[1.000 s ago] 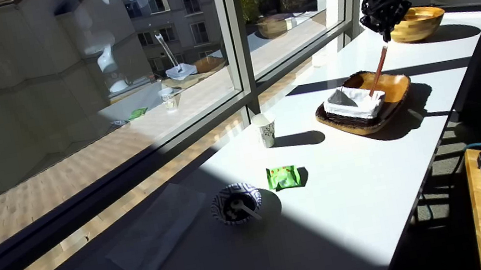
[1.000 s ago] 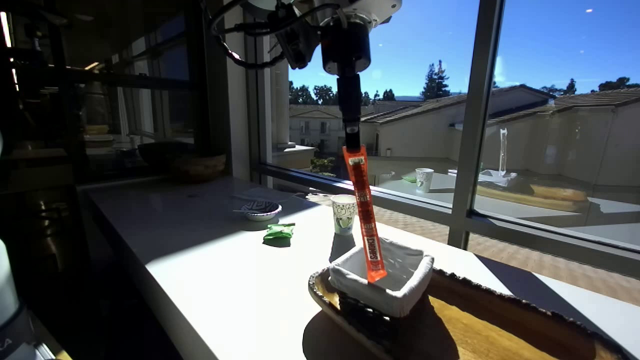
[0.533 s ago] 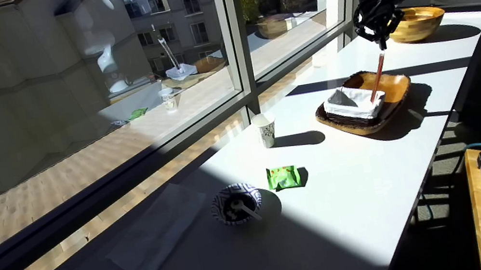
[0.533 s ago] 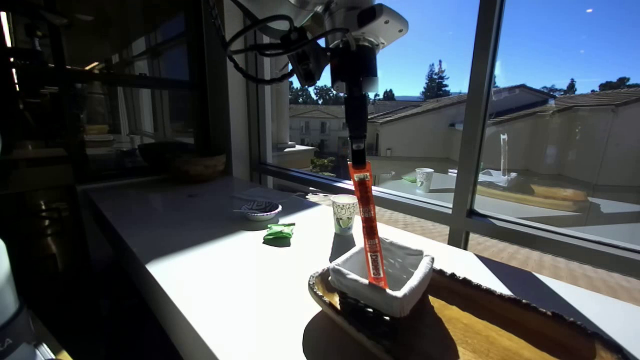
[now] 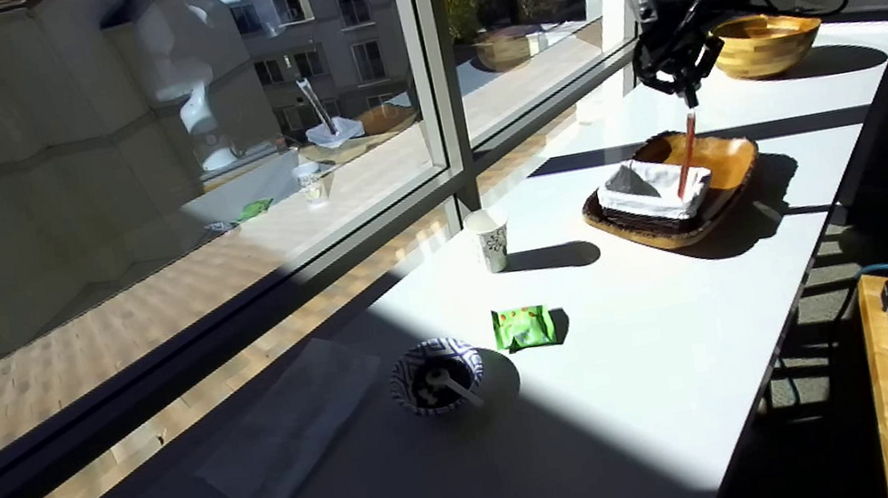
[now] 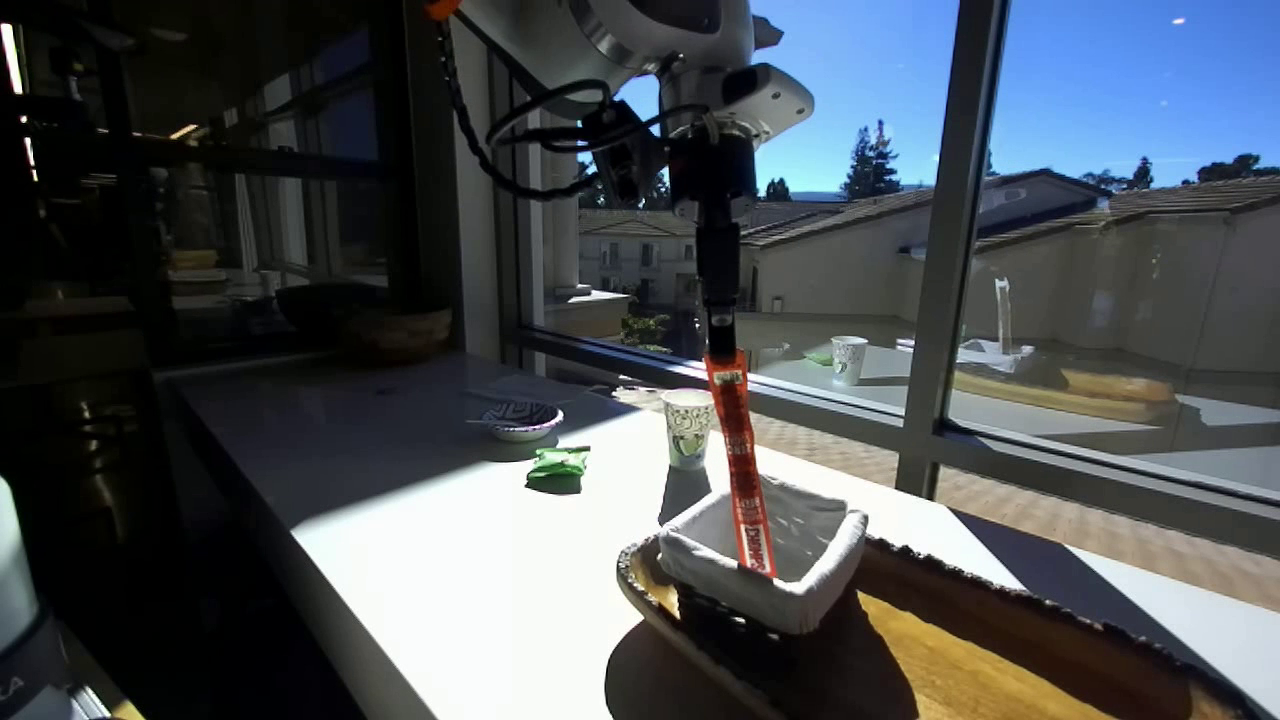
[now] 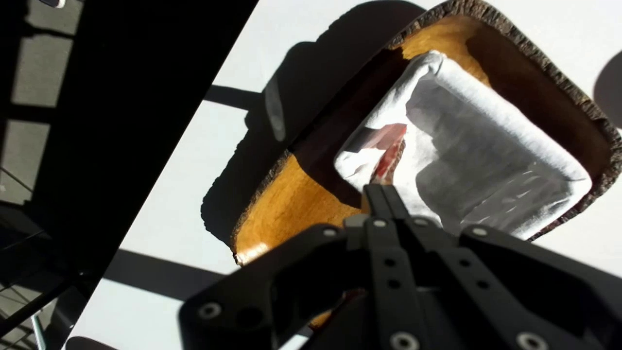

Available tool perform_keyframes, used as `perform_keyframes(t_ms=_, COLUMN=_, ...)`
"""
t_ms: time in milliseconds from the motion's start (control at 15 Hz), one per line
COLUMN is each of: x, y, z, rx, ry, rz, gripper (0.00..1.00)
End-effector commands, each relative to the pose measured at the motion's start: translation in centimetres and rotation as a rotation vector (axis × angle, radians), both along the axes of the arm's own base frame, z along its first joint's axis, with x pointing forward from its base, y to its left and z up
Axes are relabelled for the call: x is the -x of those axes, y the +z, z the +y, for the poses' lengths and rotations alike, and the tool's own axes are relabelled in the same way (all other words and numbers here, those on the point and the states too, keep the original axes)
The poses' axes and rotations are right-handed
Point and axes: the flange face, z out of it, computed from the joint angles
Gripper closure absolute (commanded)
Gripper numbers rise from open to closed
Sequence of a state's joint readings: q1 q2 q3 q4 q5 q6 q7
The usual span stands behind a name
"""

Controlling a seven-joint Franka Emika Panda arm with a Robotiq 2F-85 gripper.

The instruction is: Put the orange item in the box

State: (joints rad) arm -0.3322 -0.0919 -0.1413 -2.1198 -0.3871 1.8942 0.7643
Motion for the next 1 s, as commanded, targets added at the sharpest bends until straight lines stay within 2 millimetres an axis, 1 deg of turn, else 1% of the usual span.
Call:
perform_keyframes(t_ms=0, x=-1.7, y=-0.9, z=0.6, rx=0.017, ry=0.002, rz=0.036, gripper=1.00)
perform_keyframes(t_ms=200, x=-3.2, y=-1.7, z=0.7, rx=0.022, ry=0.007, rz=0.034, gripper=1.00)
perform_keyframes(t_ms=533, x=-5.4, y=-3.2, z=0.4, rx=0.023, ry=0.028, rz=-0.001, gripper=1.00)
perform_keyframes(t_ms=733, x=-7.2, y=-3.8, z=0.4, rx=0.032, ry=0.046, rz=-0.073, gripper=1.00)
perform_keyframes(t_ms=933, x=-9.1, y=-4.7, z=0.9, rx=0.034, ry=0.054, rz=-0.138, gripper=1.00)
